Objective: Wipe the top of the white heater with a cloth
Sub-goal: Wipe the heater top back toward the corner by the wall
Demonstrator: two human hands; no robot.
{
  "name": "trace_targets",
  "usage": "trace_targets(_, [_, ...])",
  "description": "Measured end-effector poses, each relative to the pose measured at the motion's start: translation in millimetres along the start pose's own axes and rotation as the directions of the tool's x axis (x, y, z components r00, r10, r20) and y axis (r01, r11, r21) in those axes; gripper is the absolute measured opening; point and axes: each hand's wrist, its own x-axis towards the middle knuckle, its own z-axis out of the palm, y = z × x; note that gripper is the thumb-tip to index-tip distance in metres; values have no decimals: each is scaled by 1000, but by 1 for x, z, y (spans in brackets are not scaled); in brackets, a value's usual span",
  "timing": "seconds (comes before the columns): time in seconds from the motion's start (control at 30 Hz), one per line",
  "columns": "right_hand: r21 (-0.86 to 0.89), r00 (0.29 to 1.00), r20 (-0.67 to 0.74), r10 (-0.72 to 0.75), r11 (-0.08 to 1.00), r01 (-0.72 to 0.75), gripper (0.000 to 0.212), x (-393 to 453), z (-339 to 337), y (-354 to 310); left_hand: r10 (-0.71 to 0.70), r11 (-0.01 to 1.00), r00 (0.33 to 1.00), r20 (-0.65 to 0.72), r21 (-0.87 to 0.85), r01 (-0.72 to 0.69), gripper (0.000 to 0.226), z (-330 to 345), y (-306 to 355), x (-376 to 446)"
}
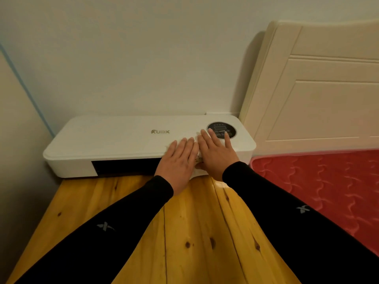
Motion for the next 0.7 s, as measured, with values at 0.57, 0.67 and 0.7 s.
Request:
trace_targets(0.57, [19, 993, -97, -66, 998, 68, 67, 41, -11, -127, -66, 998, 997, 40, 4, 66, 77, 16, -105, -76])
trace_targets(0.67, [15, 991, -107, -77, 997, 79, 72, 50, -12, -150, -91, 996, 995, 47, 26, 90, 78, 18, -123, -90])
trace_targets(0.7, [10, 990, -112, -82, 996, 84, 73, 52, -12, -158, -97, 995, 994, 49, 31, 96, 78, 18, -128, -94])
